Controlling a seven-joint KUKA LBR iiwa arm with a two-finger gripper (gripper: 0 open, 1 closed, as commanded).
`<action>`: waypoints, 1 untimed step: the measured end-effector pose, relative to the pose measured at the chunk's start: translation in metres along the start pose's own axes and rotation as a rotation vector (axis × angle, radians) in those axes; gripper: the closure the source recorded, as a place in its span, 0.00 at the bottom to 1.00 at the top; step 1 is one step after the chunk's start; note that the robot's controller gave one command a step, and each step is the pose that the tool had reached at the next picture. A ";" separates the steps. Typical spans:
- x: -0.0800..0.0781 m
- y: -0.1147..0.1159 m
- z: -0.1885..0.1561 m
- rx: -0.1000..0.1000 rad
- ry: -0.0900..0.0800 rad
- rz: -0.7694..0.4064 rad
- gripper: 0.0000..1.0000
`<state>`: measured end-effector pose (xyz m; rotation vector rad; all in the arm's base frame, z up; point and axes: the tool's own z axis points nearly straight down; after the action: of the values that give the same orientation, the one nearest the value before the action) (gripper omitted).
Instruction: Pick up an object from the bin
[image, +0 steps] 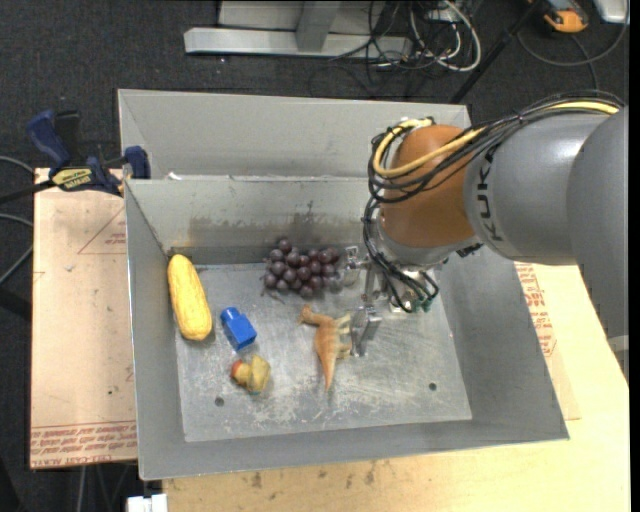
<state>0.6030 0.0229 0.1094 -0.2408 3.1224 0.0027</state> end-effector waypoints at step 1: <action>-0.003 0.015 -0.002 0.000 0.007 -0.097 0.00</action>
Offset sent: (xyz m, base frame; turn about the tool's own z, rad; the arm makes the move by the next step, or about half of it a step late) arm -0.0228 0.0279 -0.0394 -0.3741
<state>0.6035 0.0382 0.1115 -0.3931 3.1140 0.0012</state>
